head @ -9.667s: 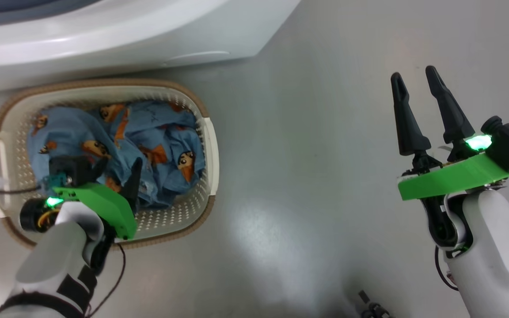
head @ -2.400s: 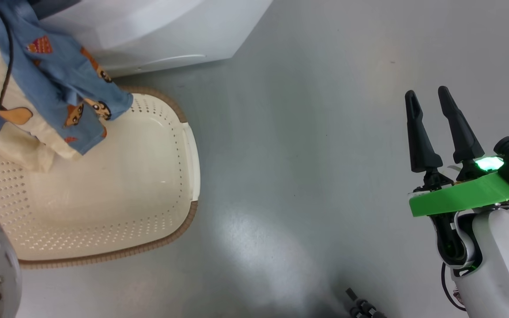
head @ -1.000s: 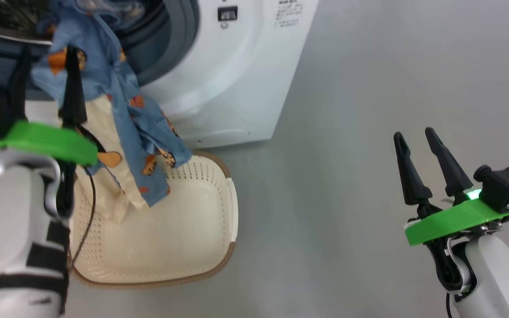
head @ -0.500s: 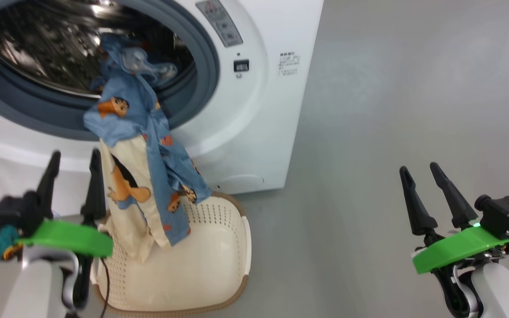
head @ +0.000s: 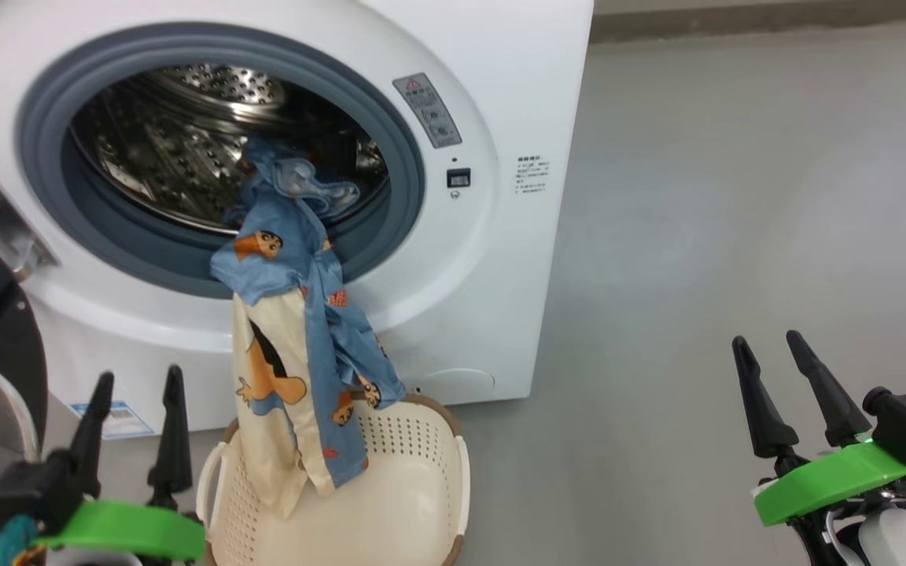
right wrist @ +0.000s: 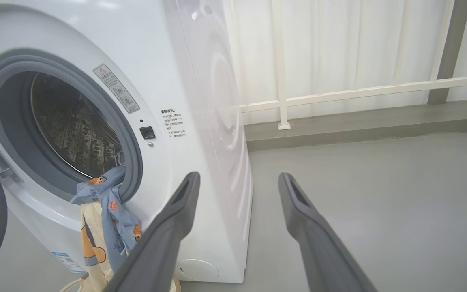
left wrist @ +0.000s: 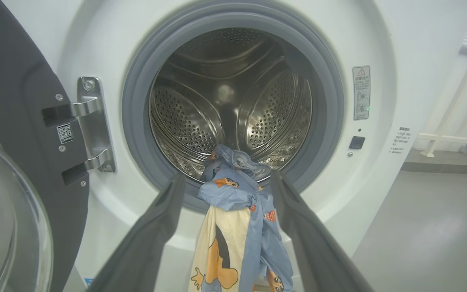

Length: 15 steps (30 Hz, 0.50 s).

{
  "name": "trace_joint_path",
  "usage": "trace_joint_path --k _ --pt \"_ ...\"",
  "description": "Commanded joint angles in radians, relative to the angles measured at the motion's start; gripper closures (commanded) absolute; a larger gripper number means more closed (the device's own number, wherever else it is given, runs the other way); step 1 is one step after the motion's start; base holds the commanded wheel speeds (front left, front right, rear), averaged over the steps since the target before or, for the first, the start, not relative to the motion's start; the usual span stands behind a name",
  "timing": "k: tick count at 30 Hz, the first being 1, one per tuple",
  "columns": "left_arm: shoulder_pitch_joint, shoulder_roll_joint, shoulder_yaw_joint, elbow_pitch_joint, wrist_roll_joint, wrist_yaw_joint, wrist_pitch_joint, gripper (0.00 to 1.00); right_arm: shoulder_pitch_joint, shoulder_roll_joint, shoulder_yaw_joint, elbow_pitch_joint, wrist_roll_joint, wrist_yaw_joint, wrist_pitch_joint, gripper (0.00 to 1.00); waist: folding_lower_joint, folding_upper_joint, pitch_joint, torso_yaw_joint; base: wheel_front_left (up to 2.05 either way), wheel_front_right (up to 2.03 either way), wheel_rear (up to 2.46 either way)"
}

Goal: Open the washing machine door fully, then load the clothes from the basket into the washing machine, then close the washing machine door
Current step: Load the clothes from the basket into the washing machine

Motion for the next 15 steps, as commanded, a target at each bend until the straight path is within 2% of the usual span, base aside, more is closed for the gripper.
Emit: trace_joint_path --k 1,15 --pt "0.006 0.017 0.038 -0.040 0.007 0.001 -0.006 0.00 0.004 -0.013 0.008 -0.025 -0.015 0.007 -0.008 0.00 0.0000 0.0000 -0.023 0.010 0.00 0.00 0.00" --pt "0.112 -0.029 0.077 -0.110 0.025 0.001 -0.006 0.00 0.033 -0.025 -0.004 -0.036 -0.026 0.007 -0.008 0.00 0.0000 0.0000 -0.051 0.024 0.00 0.00 0.00"
